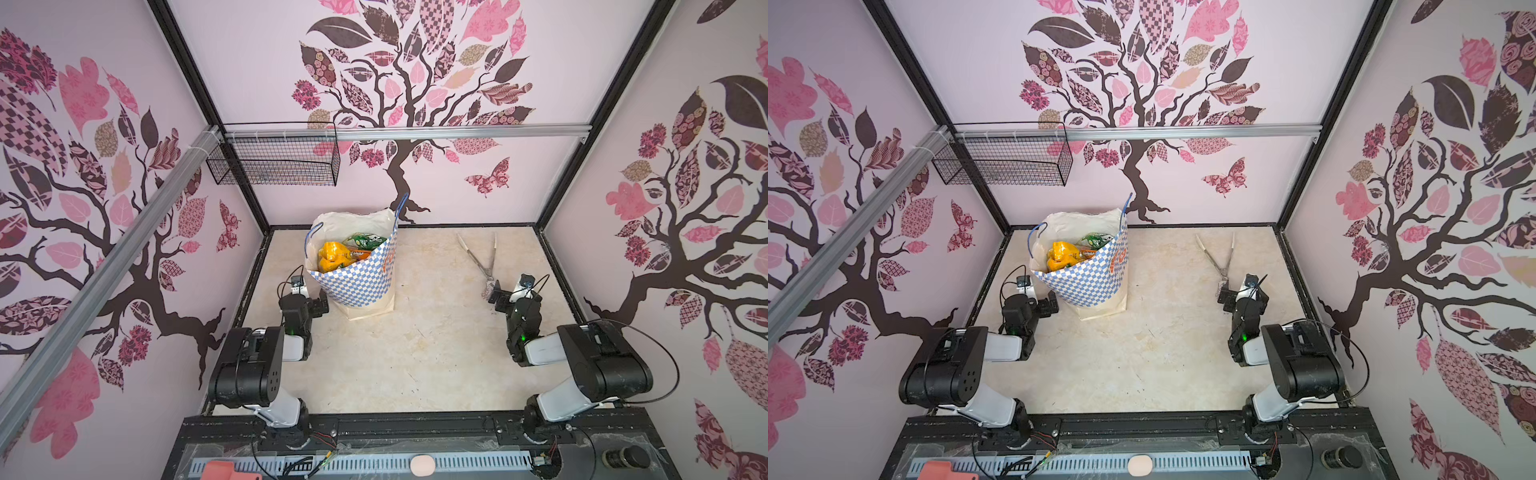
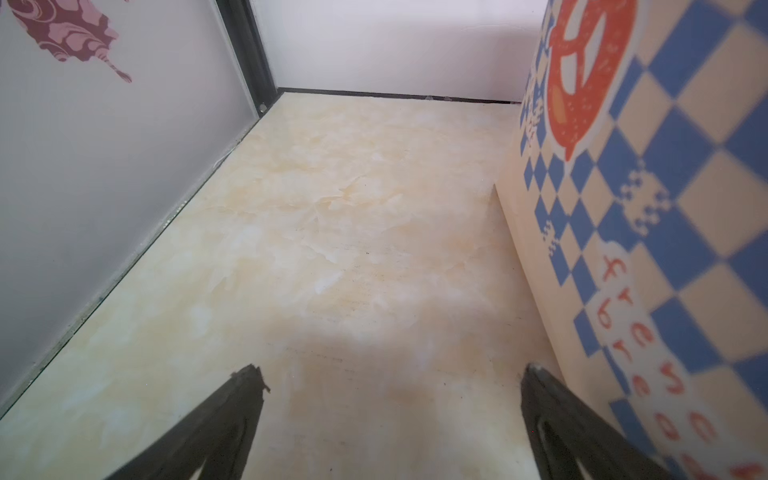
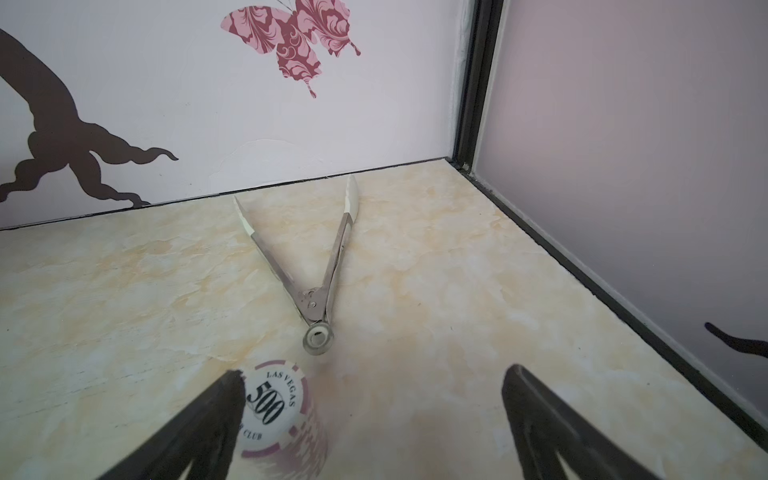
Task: Take the snacks out of the paper bag
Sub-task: Move the paper bag to the center of the table.
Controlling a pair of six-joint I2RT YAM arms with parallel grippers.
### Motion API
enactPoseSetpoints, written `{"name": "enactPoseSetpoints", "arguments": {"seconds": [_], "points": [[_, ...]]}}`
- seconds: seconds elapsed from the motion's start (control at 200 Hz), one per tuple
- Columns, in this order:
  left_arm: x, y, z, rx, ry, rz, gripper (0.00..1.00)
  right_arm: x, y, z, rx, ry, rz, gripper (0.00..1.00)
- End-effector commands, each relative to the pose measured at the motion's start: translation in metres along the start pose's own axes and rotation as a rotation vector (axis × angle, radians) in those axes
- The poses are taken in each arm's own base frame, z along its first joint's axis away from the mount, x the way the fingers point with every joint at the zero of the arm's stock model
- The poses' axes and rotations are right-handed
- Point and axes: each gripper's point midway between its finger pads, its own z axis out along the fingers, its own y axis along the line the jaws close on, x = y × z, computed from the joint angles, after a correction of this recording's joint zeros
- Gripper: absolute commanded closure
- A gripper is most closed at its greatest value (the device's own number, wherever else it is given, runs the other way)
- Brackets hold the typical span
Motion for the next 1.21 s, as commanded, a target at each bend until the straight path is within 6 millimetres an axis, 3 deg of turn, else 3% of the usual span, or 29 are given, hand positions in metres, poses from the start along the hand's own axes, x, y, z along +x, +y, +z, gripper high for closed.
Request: {"name": "enactPoseSetpoints", "arguments": {"seconds": [0.0,0.72,0.85,0.95,1.065,1.2], "points": [[-0.02,-0.002,0.002,0.008,-0.052,-0.014,0.01,0.004,0.0,0.0,0.0,0.006,0.002,0.01],[-0.02,-0.002,0.002,0.007,-0.053,-0.019,0.01,0.003,0.0,0.0,-0.001,0.002,0.005,0.0],[-0.021,-0.002,0.001,0.007,-0.057,-0.02,0.01,-0.017,-0.001,-0.009,0.013,0.001,0.01,0.01],[-0.028,-0.008,0.003,0.042,-0.064,-0.008,0.01,-0.042,-0.009,-0.02,0.067,0.075,0.152,0.0],[-0.04,-0.008,0.001,0.024,0.069,0.016,0.01,-0.078,0.011,-0.041,-0.067,0.078,0.326,0.0],[-0.083,-0.004,-0.03,0.02,-0.035,-0.043,0.01,-0.098,0.038,-0.06,-0.208,0.2,0.409,0.0]]}}
